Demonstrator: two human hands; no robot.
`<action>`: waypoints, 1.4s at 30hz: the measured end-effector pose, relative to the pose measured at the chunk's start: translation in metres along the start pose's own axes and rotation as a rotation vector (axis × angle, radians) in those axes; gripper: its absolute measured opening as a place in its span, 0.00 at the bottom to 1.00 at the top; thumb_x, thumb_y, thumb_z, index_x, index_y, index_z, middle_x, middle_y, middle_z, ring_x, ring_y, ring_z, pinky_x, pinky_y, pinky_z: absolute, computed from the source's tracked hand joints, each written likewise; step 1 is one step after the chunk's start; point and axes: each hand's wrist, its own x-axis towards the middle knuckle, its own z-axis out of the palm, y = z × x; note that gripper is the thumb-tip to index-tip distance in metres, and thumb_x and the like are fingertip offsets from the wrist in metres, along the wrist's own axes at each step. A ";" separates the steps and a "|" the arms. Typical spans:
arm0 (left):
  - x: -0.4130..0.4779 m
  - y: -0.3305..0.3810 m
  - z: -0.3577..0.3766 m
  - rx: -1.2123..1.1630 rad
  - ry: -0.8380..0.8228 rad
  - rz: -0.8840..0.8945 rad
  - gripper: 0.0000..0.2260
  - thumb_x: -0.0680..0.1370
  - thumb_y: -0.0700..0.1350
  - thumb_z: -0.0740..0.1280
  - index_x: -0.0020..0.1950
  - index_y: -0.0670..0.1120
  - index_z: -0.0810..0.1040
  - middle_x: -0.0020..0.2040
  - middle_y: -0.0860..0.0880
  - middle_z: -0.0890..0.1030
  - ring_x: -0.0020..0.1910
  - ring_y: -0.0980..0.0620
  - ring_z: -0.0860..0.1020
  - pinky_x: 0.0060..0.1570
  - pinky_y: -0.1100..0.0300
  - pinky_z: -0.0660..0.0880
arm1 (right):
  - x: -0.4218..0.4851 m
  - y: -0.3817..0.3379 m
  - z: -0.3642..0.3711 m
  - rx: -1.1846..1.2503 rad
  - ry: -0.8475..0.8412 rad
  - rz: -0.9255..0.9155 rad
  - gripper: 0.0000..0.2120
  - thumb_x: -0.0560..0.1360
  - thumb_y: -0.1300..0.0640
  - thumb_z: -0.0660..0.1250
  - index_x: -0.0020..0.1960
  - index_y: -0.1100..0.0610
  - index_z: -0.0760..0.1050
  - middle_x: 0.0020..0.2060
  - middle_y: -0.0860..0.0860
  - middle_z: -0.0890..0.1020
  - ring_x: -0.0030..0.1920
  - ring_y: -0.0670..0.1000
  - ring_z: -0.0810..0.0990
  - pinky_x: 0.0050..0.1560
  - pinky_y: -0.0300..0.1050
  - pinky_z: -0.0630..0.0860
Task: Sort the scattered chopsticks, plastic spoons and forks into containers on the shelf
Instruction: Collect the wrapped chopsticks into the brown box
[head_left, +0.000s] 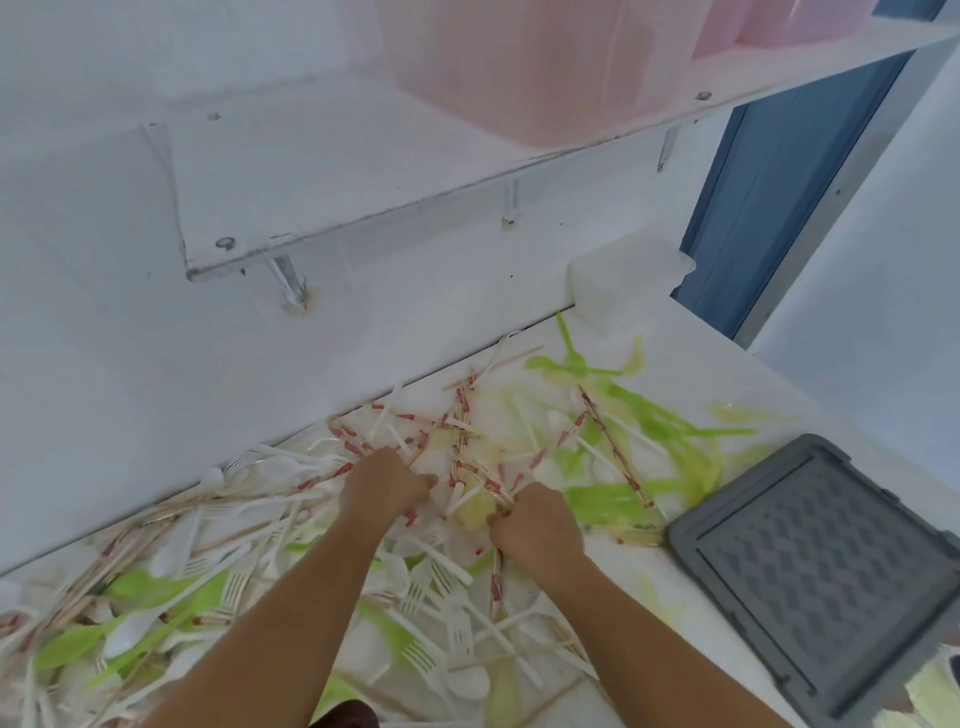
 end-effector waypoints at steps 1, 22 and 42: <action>0.001 0.001 0.002 0.028 0.017 0.004 0.15 0.72 0.54 0.71 0.44 0.42 0.81 0.30 0.53 0.83 0.35 0.53 0.81 0.38 0.59 0.78 | -0.001 -0.002 0.000 0.046 -0.012 0.004 0.10 0.69 0.53 0.70 0.36 0.57 0.72 0.31 0.49 0.78 0.30 0.50 0.78 0.28 0.41 0.72; 0.014 0.054 -0.016 -0.362 -0.009 0.088 0.07 0.82 0.43 0.58 0.51 0.43 0.75 0.42 0.45 0.77 0.33 0.48 0.76 0.31 0.58 0.75 | -0.042 -0.006 -0.101 0.414 -0.190 -0.019 0.08 0.71 0.60 0.67 0.47 0.61 0.82 0.33 0.51 0.84 0.31 0.48 0.77 0.35 0.43 0.72; 0.027 0.070 0.008 -0.152 0.112 0.056 0.05 0.72 0.40 0.68 0.38 0.43 0.73 0.33 0.48 0.76 0.32 0.49 0.76 0.30 0.62 0.69 | 0.058 0.023 -0.130 -0.118 0.291 0.053 0.04 0.71 0.57 0.64 0.45 0.55 0.74 0.41 0.52 0.79 0.39 0.54 0.78 0.38 0.44 0.73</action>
